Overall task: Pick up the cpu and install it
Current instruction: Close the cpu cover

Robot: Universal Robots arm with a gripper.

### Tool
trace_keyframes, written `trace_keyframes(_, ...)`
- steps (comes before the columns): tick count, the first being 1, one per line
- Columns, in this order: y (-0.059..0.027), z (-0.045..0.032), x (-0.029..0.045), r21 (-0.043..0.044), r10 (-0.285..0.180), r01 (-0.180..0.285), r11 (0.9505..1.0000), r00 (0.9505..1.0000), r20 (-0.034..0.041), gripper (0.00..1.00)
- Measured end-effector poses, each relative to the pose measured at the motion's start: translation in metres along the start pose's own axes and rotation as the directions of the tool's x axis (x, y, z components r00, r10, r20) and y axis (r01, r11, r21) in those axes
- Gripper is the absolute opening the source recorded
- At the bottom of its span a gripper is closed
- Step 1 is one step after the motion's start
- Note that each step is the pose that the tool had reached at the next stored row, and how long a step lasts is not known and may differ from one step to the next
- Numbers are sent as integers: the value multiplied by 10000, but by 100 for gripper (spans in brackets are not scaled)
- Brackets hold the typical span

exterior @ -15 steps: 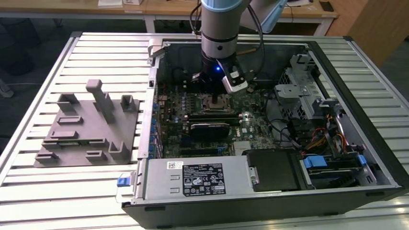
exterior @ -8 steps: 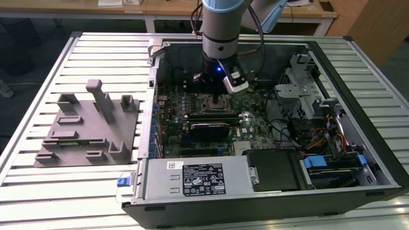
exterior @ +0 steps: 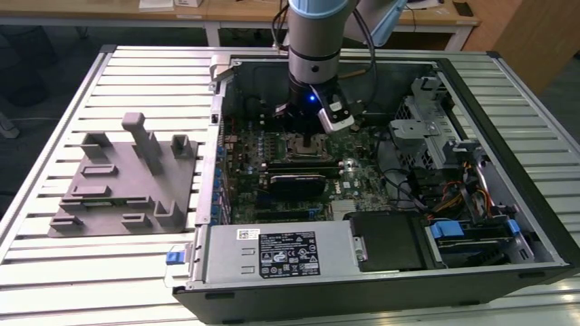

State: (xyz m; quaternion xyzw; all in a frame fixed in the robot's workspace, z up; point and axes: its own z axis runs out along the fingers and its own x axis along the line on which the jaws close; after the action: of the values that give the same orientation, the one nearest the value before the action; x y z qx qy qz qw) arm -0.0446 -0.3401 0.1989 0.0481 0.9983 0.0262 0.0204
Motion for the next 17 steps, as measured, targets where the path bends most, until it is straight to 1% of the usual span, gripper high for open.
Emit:
trace_keyframes(4, 0, -17, 0, 4, -11, 11, 10000, 10000, -3, 11)
trace_keyframes(11, -1, -19, 17, 2, -49, 49, 10000, 10000, 13, 11)
trace_keyframes(13, -6, -21, 54, 0, -61, 61, 10000, 10000, 21, 11)
trace_keyframes(17, -14, -25, 153, -4, -89, 89, 10000, 10000, 44, 11)
